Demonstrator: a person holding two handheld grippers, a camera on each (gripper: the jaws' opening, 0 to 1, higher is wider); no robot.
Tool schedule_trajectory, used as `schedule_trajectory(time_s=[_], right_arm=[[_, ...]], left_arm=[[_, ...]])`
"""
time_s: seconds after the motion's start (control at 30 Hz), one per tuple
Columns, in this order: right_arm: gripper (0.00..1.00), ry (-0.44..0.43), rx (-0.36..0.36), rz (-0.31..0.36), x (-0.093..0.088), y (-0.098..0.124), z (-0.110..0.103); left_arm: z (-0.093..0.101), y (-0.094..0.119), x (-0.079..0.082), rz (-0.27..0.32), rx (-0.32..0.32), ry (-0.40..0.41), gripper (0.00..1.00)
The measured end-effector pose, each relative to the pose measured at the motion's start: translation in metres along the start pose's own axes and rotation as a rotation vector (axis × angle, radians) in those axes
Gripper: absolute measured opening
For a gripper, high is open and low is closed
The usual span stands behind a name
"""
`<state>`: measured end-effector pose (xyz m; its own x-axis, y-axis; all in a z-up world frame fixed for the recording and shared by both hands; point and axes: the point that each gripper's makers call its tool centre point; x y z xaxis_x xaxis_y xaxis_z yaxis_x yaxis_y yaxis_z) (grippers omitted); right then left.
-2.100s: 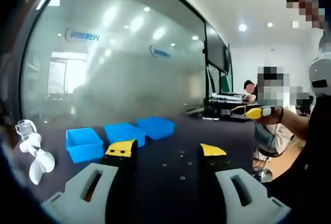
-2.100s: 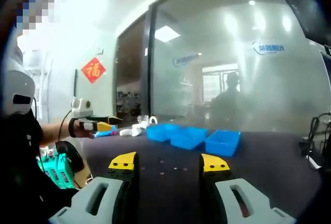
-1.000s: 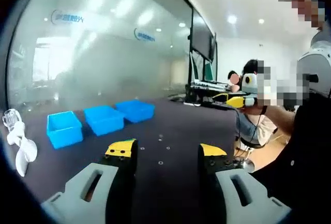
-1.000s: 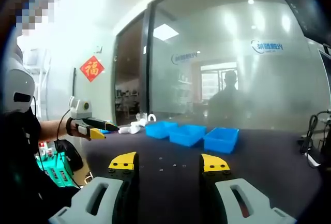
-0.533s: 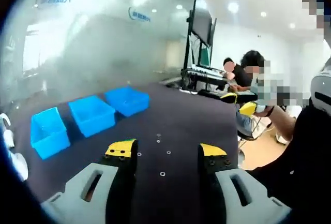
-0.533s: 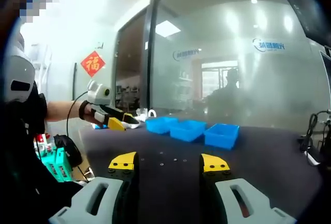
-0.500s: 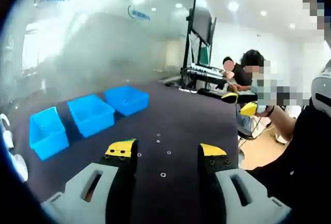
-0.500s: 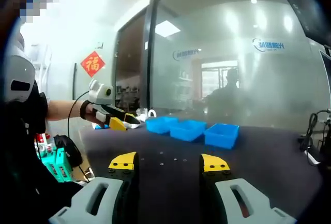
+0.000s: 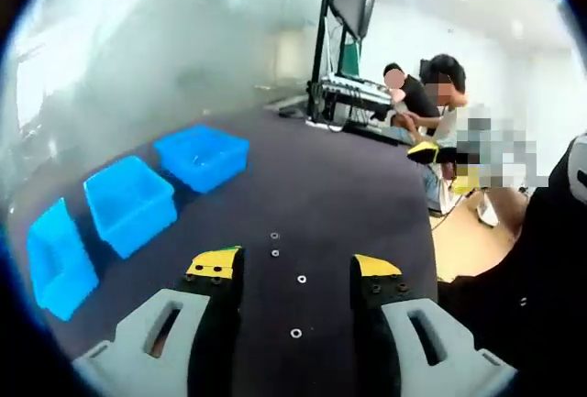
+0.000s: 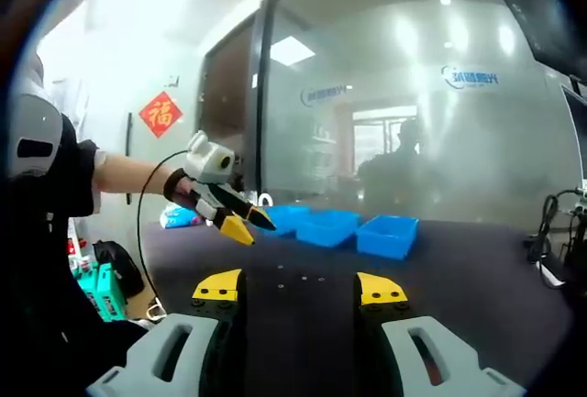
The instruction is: Sort the screws, nuts, and washers into the corresponding bins
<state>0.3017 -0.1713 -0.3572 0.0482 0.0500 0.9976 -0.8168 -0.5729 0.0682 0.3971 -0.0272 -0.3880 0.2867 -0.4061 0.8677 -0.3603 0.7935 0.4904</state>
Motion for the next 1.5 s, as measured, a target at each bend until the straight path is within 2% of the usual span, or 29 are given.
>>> schedule_trajectory(time_s=[0.17,0.43,0.83,0.97,1.2,1.5], right_arm=[[0.42,-0.012,-0.007,0.004,-0.002,0.002,0.002],[0.42,-0.020,-0.011,0.001,-0.005,0.003,0.004],[0.42,-0.019,-0.009,0.000,-0.003,0.003,0.003],[0.42,-0.019,-0.008,0.000,-0.003,0.002,0.003],[0.42,-0.020,-0.009,0.001,-0.002,0.002,0.004],[0.42,-0.021,-0.009,0.004,-0.001,0.002,0.004]], left_arm=[[-0.005,-0.016,-0.007,-0.040,0.001,0.026,0.45],[-0.016,-0.041,-0.019,-0.136,0.025,0.005,0.44],[-0.021,-0.066,-0.034,-0.213,0.023,-0.012,0.41],[-0.024,-0.070,-0.034,-0.212,0.029,0.005,0.38],[-0.029,-0.075,-0.036,-0.204,0.053,0.021,0.22],[-0.027,-0.078,-0.041,-0.210,0.059,0.021,0.14]])
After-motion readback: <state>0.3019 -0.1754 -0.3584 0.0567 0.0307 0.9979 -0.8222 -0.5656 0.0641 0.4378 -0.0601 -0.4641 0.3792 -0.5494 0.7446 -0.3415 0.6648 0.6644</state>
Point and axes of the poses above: the point that each gripper's makers call its tool centre point, and the gripper's own axes: y roughly backward along the fingers, z roughly to its right, x roughly out of its top
